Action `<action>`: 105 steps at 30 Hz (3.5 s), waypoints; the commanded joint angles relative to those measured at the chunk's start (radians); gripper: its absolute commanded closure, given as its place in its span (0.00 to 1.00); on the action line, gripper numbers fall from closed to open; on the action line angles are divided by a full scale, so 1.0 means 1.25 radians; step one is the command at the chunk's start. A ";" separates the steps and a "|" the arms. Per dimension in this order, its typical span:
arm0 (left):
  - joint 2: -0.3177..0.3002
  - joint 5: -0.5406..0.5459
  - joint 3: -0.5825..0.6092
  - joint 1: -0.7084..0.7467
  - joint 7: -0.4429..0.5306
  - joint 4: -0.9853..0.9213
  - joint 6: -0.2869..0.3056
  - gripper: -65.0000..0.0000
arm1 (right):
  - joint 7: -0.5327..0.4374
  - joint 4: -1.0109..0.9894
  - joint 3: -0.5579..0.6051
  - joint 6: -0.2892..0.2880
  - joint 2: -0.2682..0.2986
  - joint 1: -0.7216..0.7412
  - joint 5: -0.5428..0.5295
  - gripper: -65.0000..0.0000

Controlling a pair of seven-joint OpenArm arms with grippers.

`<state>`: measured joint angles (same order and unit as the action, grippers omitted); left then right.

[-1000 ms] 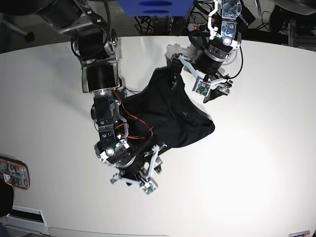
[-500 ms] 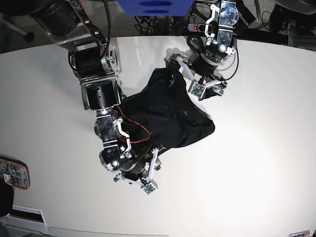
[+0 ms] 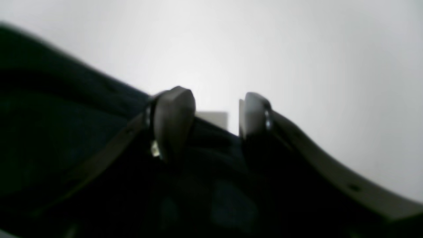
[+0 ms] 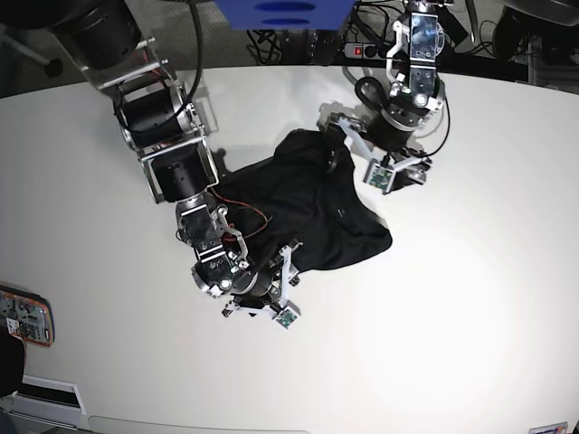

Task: Fold the T-shirt properly
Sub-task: 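Lift and shake the shirt bundle with both grippers, then lower it flat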

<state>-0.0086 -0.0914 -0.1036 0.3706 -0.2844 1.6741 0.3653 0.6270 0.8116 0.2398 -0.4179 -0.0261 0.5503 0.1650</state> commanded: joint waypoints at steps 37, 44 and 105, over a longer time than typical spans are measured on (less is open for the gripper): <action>0.020 -0.075 -0.071 -0.090 0.015 0.052 -0.002 0.00 | 0.005 0.347 -0.095 0.005 0.201 -0.251 -0.001 0.58; 0.044 -0.071 -0.020 0.029 0.012 0.271 -0.001 0.00 | 0.035 0.385 -0.135 0.005 0.201 -0.252 -0.001 0.58; -0.004 -0.175 0.063 -0.252 0.011 -0.218 -0.003 0.00 | 0.092 0.787 -0.167 0.001 0.242 -0.629 0.000 0.58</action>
<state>-0.0135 -0.2764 -0.0265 0.0677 -0.2405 1.3964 0.3706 0.7677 1.7771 0.0273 -0.4088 0.2798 -0.2508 0.1844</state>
